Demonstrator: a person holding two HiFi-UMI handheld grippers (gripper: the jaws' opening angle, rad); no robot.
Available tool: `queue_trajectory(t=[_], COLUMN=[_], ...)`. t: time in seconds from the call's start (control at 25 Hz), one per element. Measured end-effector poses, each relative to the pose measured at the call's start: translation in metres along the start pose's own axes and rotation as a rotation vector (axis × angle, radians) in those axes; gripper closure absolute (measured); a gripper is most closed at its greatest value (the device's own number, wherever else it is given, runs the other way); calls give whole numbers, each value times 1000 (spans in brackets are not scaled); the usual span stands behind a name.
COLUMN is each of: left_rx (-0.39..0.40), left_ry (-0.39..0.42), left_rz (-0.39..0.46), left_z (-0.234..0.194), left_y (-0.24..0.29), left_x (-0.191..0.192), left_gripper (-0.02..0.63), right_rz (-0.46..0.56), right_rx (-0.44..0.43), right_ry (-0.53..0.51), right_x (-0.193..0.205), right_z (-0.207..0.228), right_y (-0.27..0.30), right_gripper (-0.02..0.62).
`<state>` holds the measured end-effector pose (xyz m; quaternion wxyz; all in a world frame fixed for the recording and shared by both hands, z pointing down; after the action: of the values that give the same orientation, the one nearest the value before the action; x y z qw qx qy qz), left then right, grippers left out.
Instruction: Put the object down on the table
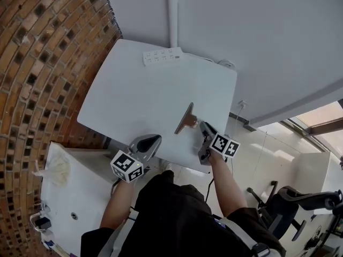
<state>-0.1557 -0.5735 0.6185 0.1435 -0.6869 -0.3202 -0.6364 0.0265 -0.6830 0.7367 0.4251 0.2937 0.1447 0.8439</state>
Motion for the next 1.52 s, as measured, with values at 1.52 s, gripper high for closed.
queue_trajectory(t=[1.52], left_rx=[-316], left_ry=[99], left_rz=[240], left_z=[291], left_y=[-226], left_x=[-29], left_gripper=[604], right_rz=[179], right_rx=[-596], right_ry=[-640], right_x=[119], right_z=[-124], right_y=[-391], right_gripper=[590])
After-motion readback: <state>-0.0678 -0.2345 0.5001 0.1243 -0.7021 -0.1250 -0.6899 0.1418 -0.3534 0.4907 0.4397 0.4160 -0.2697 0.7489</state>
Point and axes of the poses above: the fingertips, and each gripper's own axes: y forward along the fingers, z to its right, x out of its underside, the point moved 1 cm from there along -y, backward along the fingers, and after that the axes turned 12 degrees about y, right-handed, at the moved point
